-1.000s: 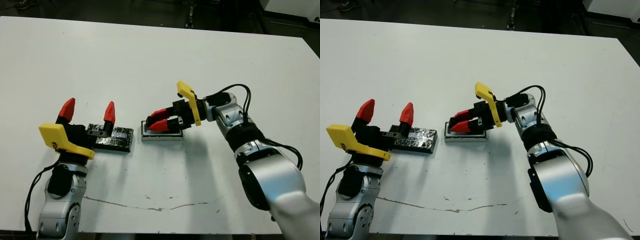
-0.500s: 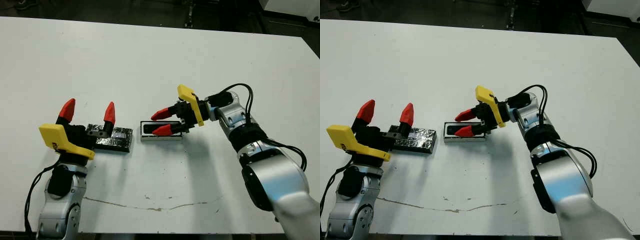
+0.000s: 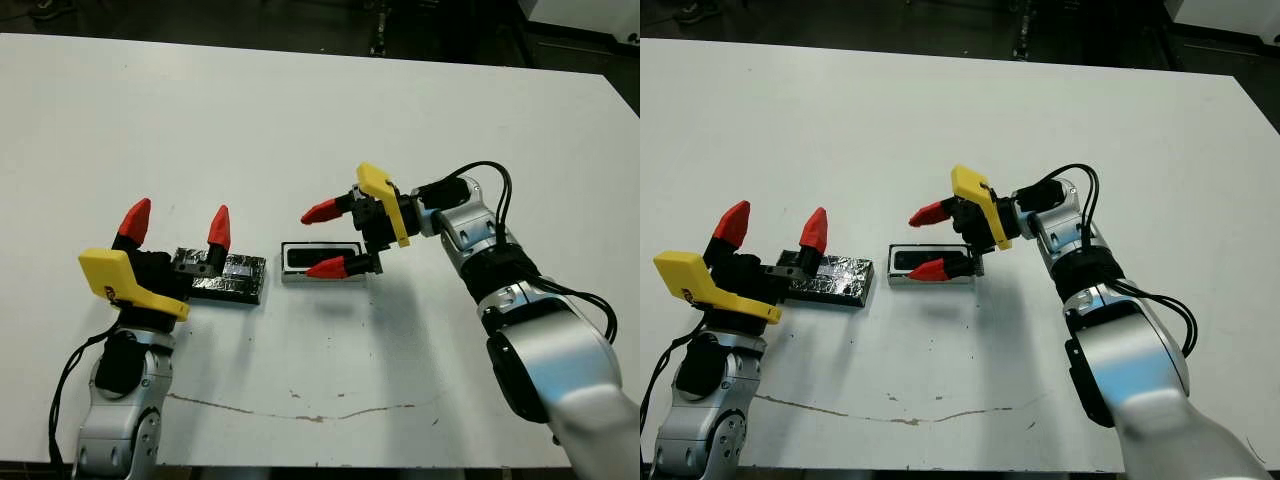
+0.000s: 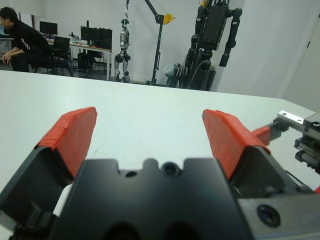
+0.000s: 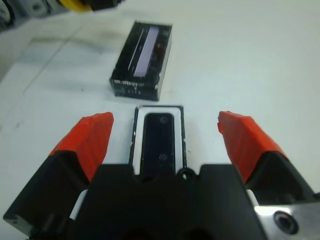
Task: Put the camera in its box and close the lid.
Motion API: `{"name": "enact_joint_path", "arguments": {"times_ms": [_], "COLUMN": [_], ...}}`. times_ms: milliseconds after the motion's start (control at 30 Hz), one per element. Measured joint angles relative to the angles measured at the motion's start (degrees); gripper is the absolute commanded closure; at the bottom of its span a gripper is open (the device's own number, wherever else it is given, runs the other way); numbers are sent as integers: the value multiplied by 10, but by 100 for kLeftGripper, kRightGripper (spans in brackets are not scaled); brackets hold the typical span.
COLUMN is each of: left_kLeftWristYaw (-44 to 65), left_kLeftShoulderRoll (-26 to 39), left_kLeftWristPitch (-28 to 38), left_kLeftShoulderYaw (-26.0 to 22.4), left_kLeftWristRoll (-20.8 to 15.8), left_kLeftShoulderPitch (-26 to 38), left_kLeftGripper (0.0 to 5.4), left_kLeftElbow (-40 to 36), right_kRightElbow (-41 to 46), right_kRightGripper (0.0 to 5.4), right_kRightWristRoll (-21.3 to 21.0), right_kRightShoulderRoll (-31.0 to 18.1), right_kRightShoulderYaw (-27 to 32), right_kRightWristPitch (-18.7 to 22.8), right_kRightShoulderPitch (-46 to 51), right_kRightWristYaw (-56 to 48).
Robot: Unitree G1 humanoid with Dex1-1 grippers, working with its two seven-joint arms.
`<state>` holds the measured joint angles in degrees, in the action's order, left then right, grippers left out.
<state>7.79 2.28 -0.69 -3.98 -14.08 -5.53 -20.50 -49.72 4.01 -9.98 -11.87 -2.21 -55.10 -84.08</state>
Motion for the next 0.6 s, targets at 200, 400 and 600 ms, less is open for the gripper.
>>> {"name": "enact_joint_path", "arguments": {"times_ms": [200, 400, 600], "left_kLeftWristYaw": [0, 6, 28], "left_kLeftShoulderRoll": [0, 2, 38], "left_kLeftWristPitch": [0, 0, 0], "left_kLeftShoulderYaw": [-1, -4, -21], "left_kLeftWristRoll": [-2, -14, -13], "left_kLeftShoulderPitch": [0, 2, 26], "left_kLeftGripper": [0, 0, 0], "left_kLeftElbow": [0, 0, 7], "right_kRightElbow": [144, 415, 624], "right_kRightGripper": [1, 22, 106], "right_kRightWristRoll": [71, 146, 222], "right_kRightShoulderRoll": [-60, -85, -36], "right_kRightShoulderYaw": [60, 176, 274], "right_kRightWristPitch": [99, 222, 286], "right_kRightShoulderPitch": [46, 227, 447], "right_kRightWristYaw": [10, 201, 408]}}
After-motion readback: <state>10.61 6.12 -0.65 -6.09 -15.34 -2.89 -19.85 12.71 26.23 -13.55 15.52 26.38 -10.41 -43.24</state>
